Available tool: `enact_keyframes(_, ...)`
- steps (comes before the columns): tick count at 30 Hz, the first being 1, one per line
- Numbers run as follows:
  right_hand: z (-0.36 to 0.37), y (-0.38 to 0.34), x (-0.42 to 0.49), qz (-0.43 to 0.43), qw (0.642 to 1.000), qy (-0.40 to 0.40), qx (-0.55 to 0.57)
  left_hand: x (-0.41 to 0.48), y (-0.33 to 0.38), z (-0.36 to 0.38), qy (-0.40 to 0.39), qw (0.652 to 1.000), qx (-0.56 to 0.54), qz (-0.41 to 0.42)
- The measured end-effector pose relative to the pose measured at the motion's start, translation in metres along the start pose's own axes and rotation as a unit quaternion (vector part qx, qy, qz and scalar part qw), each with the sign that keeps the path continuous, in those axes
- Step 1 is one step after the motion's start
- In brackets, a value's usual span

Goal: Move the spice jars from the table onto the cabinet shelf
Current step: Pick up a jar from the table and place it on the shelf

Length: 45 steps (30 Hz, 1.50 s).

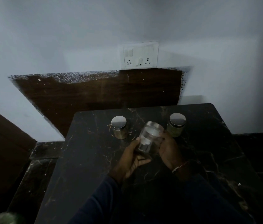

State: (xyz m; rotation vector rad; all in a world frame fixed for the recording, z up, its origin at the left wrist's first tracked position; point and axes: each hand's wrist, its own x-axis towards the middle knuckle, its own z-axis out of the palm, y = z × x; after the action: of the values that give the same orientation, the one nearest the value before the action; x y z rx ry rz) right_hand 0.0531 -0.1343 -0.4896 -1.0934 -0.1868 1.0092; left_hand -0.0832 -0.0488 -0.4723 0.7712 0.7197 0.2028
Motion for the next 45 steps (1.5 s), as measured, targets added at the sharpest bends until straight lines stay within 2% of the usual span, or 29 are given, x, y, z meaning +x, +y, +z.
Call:
enact_keyframes(2, 0.004, 0.003, -0.005, 0.003, 1.0, 0.013, -0.01, 0.002, -0.003, 0.004, 0.022, 0.996, 0.057, 0.061)
enact_keyframes(4, 0.01, 0.004, -0.011, 0.015, 0.999, 0.004, -0.038, 0.001, -0.006, 0.006, 0.078, 0.962, 0.2, 0.167)
enact_keyframes(6, 0.014, 0.006, -0.015, 0.018, 0.999, 0.003, -0.041, 0.0, -0.01, 0.009, 0.137, 0.871, 0.374, 0.287)
enact_keyframes(8, 0.017, 0.007, -0.016, 0.003, 1.0, 0.014, -0.018, 0.0, -0.017, 0.011, 0.149, 0.771, 0.507, 0.355)
enact_keyframes(9, 0.017, 0.005, -0.016, -0.003, 1.0, 0.021, -0.007, 0.0, -0.02, 0.011, 0.139, 0.75, 0.534, 0.365)
enact_keyframes(10, 0.017, 0.003, -0.016, -0.003, 1.0, 0.024, 0.0, -0.001, -0.022, 0.012, 0.125, 0.758, 0.529, 0.36)
enact_keyframes(11, 0.015, 0.0, -0.015, 0.0, 1.0, 0.021, 0.006, -0.002, -0.022, 0.011, 0.113, 0.786, 0.5, 0.346)
enact_keyframes(13, 0.01, -0.001, -0.014, 0.0, 1.0, 0.013, 0.012, -0.004, -0.019, 0.012, 0.105, 0.864, 0.392, 0.299)
enact_keyframes(15, 0.007, 0.002, -0.012, -0.009, 1.0, 0.005, 0.012, -0.005, -0.013, 0.013, 0.077, 0.944, 0.25, 0.203)
enact_keyframes(17, 0.009, 0.006, -0.011, -0.005, 1.0, 0.002, 0.009, -0.002, -0.007, 0.01, 0.029, 0.986, 0.14, 0.088)
enact_keyframes(19, 0.011, 0.007, -0.01, 0.009, 1.0, 0.013, -0.003, -0.002, -0.004, 0.008, 0.011, 0.992, 0.113, 0.049)
enact_keyframes(23, 0.012, 0.006, -0.009, 0.027, 0.999, 0.031, -0.02, 0.0, -0.007, 0.007, 0.028, 0.991, 0.109, 0.068)
enact_keyframes(28, 0.013, 0.007, -0.009, 0.043, 0.992, 0.073, -0.095, 0.002, -0.012, 0.002, 0.054, 0.991, 0.092, 0.08)
enact_keyframes(34, 0.01, 0.009, -0.012, 0.057, 0.987, 0.068, -0.13, 0.002, -0.015, -0.003, 0.073, 0.989, 0.1, 0.079)
enact_keyframes(40, 0.015, 0.005, -0.016, 0.081, 0.978, 0.059, -0.183, 0.0, -0.012, -0.007, 0.058, 0.992, 0.103, 0.047)
enact_keyframes(45, 0.016, 0.002, -0.014, 0.078, 0.976, 0.05, -0.196, 0.0, -0.009, -0.013, 0.03, 0.996, 0.067, 0.055)
